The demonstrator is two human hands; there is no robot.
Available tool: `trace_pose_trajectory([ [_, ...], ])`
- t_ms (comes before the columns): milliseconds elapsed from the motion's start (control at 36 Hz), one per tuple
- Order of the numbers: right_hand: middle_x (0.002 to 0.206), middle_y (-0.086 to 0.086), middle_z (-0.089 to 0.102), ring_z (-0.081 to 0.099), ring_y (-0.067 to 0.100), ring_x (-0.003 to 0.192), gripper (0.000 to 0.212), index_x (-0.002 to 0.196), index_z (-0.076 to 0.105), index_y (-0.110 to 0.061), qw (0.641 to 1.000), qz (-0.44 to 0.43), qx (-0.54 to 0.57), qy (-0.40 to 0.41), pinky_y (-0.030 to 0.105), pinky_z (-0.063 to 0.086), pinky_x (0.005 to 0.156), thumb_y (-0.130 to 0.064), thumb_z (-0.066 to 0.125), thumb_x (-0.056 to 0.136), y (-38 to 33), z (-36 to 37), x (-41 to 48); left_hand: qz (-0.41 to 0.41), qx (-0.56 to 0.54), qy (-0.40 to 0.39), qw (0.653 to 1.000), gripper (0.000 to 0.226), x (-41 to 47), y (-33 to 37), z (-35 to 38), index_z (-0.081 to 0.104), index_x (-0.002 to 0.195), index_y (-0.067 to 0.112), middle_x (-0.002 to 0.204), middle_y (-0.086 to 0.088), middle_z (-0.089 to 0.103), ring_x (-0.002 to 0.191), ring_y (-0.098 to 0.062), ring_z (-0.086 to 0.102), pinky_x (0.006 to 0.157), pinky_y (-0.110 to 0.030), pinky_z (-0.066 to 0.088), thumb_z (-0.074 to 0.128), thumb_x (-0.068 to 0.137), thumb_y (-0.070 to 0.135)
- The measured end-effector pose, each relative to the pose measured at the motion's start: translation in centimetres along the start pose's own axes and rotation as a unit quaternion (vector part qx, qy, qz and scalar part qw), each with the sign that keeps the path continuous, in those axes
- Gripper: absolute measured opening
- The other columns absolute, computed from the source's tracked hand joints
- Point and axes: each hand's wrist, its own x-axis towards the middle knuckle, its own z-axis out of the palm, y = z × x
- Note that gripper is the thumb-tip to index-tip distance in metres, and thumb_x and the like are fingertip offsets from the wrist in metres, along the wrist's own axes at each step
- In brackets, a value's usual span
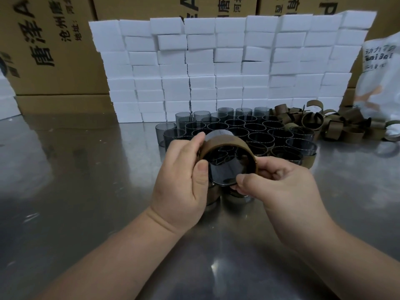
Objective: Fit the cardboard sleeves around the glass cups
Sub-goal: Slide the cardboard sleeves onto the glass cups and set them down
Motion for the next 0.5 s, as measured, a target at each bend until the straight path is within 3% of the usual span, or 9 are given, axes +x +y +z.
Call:
trace_pose_trajectory([
  [56,0.062,0.012,0.067,0.055,0.017,0.062,0.032,0.076,0.075,-0.032,1.000,-0.004,0.005,-0.008,0.027,0.049,0.060,0.000,0.070,0.072,-0.1,0.1,-0.2,0.002,-0.018,-0.002,1.000,0.070,-0.2,-0.3,0.0,0.045,0.124,-0.015,0.110,-0.013,0.048,0.106,-0.010,0.046,0.095,-0.009,0.033,0.018,0.098,0.045],
  [111,0.070,0.027,0.063,0.051,0.020,0.065,0.033,0.077,0.075,-0.036,1.000,-0.014,0.003,-0.008,0.032,0.044,0.061,-0.004,0.073,0.071,-0.2,0.2,-0.4,0.003,-0.027,-0.004,1.000,0.077,-0.4,-0.6,0.1,0.041,0.127,-0.015,0.119,-0.021,0.048,0.113,-0.011,0.047,0.098,-0.013,0.034,0.016,0.097,0.051],
  [167,0.070,0.031,0.059,0.050,0.021,0.066,0.041,0.079,0.074,-0.043,1.000,-0.021,-0.007,-0.006,0.033,0.042,0.063,-0.003,0.072,0.071,-0.2,0.2,-0.5,0.000,-0.038,0.002,0.999,0.086,-0.5,-0.7,0.1,0.037,0.130,-0.015,0.126,-0.019,0.047,0.114,0.011,0.042,0.095,-0.006,0.031,0.014,0.094,0.059],
  [222,0.070,0.030,0.061,0.051,0.021,0.066,0.039,0.081,0.074,-0.043,1.000,-0.019,-0.002,-0.011,0.033,0.043,0.063,-0.005,0.073,0.070,-0.3,0.3,-0.7,-0.004,-0.063,0.011,0.998,0.088,-0.6,-1.1,0.2,0.035,0.134,-0.007,0.124,0.001,0.048,0.110,0.019,0.041,0.092,-0.004,0.033,0.013,0.090,0.066],
  [250,0.072,0.029,0.062,0.052,0.021,0.066,0.035,0.082,0.074,-0.038,1.000,-0.016,0.004,-0.015,0.033,0.044,0.063,-0.006,0.074,0.069,-0.2,0.4,-0.7,-0.011,-0.084,0.013,0.996,0.085,-0.8,-1.3,0.2,0.035,0.135,-0.001,0.120,0.007,0.050,0.111,0.011,0.047,0.093,-0.011,0.038,0.014,0.089,0.068],
  [306,0.070,0.024,0.066,0.053,0.021,0.066,0.028,0.082,0.074,-0.030,1.000,-0.010,0.001,-0.024,0.031,0.045,0.064,-0.006,0.072,0.068,0.0,0.4,-0.7,-0.021,-0.115,0.018,0.993,0.080,-0.9,-1.4,0.4,0.039,0.132,0.008,0.110,0.001,0.059,0.109,-0.015,0.057,0.092,-0.029,0.045,0.016,0.088,0.071],
  [361,0.068,0.012,0.069,0.057,0.017,0.063,0.020,0.082,0.074,-0.020,0.999,-0.002,0.013,-0.038,0.027,0.049,0.064,-0.007,0.073,0.067,0.2,0.4,-0.7,-0.020,-0.134,0.032,0.990,0.073,-0.9,-1.6,0.6,0.044,0.126,0.015,0.100,0.005,0.059,0.100,-0.013,0.059,0.087,-0.027,0.046,0.018,0.088,0.071],
  [417,0.075,0.005,0.073,0.066,0.010,0.067,0.033,0.097,0.069,-0.017,0.997,0.014,0.056,-0.049,0.019,0.054,0.064,-0.014,0.078,0.066,0.4,0.4,-0.6,-0.026,-0.161,0.056,0.985,0.061,-0.9,-1.9,0.8,0.047,0.120,0.027,0.093,0.016,0.057,0.089,0.000,0.056,0.080,-0.018,0.044,0.020,0.088,0.071],
  [500,0.107,0.002,0.069,0.070,0.016,0.086,0.063,0.109,0.058,-0.023,0.983,0.062,0.165,-0.042,0.020,0.054,0.064,-0.035,0.086,0.054,0.8,0.6,-0.4,-0.039,-0.202,0.082,0.975,0.051,-0.8,-2.2,1.0,0.047,0.117,0.037,0.090,0.020,0.059,0.085,0.002,0.056,0.077,-0.018,0.044,0.023,0.088,0.071],
])
